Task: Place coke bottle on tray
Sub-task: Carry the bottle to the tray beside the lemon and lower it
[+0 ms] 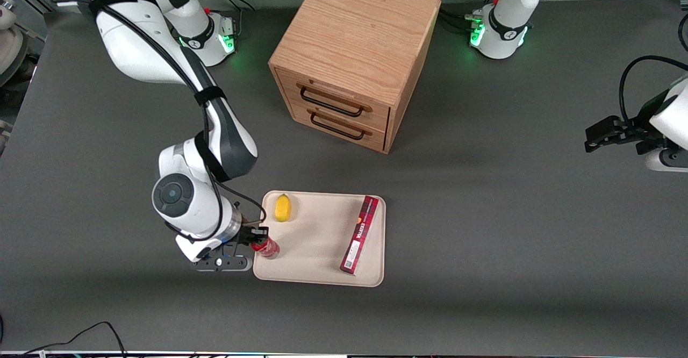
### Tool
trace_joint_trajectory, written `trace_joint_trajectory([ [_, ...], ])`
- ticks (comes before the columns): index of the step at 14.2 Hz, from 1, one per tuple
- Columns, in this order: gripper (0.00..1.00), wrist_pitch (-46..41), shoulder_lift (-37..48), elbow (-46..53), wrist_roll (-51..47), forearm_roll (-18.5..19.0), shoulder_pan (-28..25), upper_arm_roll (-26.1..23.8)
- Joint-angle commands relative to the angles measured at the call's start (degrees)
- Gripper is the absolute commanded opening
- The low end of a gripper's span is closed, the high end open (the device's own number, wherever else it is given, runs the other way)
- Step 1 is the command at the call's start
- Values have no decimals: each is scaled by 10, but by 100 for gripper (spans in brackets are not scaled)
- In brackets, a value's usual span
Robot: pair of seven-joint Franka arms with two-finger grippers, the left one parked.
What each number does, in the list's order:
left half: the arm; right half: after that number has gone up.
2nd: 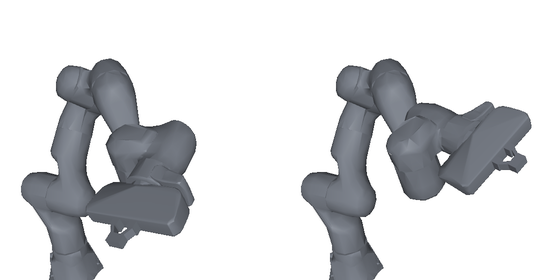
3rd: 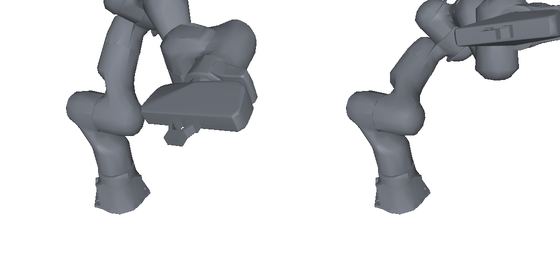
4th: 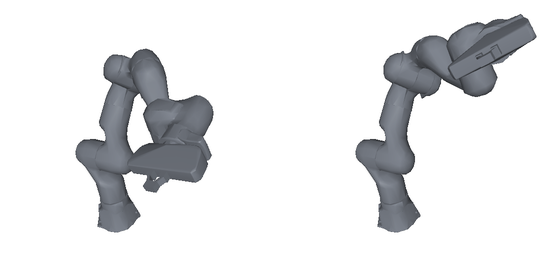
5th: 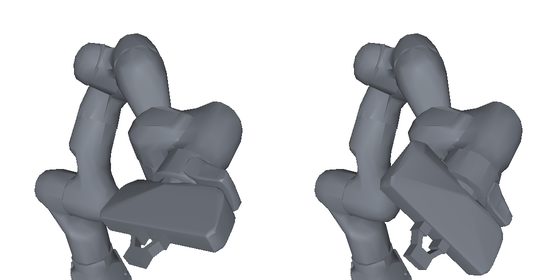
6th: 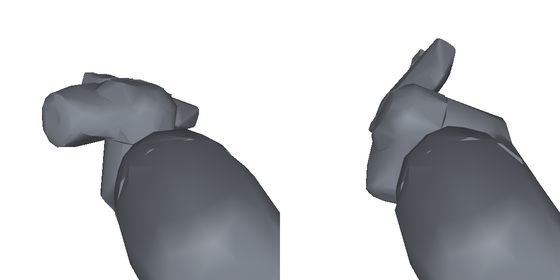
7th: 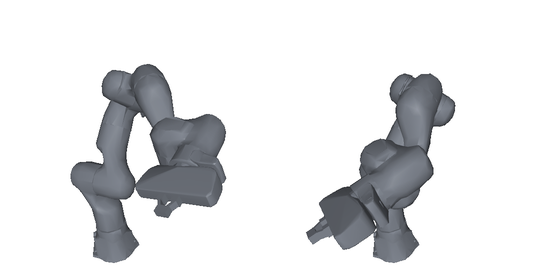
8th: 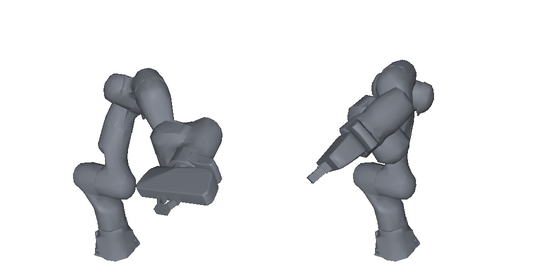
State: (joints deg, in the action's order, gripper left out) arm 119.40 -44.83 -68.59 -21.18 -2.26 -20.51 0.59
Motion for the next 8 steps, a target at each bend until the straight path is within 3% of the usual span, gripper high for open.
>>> trace_joint_trajectory([
  [1, 0, -18, -18, 40, -20, -6, -13, 12],
  [2, 0, -18, -20, 40, -22, -6, -13, 12],
  [3, 62, -17, -22, 39, -23, -6, -13, 12],
  [4, 100, -15, -26, 37, -21, -6, -13, 12],
  [8, 100, -27, 6, 41, -12, 15, -13, 23],
])
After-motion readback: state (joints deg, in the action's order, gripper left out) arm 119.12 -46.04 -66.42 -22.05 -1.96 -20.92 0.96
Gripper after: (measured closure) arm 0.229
